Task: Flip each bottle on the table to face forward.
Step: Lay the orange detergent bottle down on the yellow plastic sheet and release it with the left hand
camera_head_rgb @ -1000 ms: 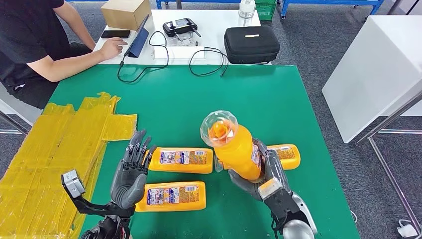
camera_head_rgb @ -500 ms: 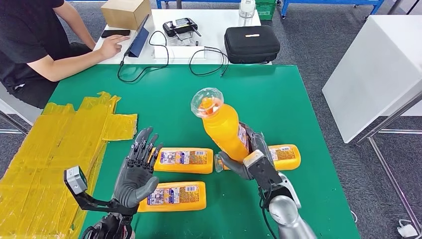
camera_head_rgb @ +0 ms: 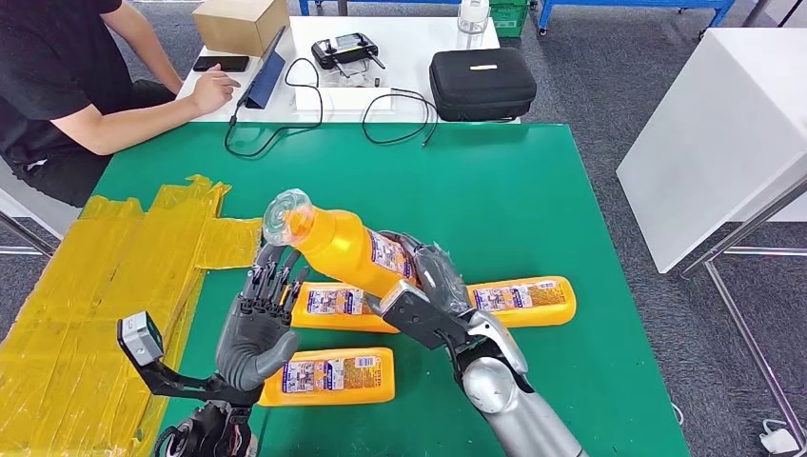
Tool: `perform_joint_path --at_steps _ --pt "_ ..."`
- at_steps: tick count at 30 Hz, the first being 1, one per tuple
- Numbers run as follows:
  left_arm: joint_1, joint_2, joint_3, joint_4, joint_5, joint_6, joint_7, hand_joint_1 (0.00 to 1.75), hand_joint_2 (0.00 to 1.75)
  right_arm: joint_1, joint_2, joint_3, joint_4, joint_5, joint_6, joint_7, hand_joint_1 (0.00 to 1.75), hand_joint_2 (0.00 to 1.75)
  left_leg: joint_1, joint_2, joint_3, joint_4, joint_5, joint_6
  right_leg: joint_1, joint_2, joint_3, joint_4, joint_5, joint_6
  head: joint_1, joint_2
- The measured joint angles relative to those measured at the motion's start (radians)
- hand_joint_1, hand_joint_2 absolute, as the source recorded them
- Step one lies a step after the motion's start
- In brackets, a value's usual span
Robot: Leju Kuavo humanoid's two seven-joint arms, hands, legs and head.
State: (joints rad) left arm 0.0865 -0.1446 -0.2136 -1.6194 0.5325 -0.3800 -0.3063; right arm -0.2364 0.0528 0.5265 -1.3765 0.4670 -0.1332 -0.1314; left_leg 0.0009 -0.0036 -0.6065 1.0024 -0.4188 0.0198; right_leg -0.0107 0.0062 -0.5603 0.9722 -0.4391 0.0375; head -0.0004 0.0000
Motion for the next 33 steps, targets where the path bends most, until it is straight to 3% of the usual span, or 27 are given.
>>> perform_joint_path --at_steps 13,33 --pt "-0.005 0.000 0.016 -0.002 0.006 -0.001 0.001 0.00 1.75 -0.116 0.063 0.111 0.119 0.150 0.000 0.150 1.75 1.75 0.001 0.000 0.000 0.000 0.001 -0.001 0.001 0.000 0.000 0.000 0.000 0.000 0.000 0.000" --pt "0.025 0.004 0.061 -0.085 0.027 0.087 0.021 0.00 1.75 -0.202 0.179 0.224 0.301 0.246 -0.022 0.191 1.75 1.75 0.001 0.001 -0.001 0.000 0.001 -0.001 0.001 0.000 -0.002 0.001 0.000 0.000 0.000 0.000"
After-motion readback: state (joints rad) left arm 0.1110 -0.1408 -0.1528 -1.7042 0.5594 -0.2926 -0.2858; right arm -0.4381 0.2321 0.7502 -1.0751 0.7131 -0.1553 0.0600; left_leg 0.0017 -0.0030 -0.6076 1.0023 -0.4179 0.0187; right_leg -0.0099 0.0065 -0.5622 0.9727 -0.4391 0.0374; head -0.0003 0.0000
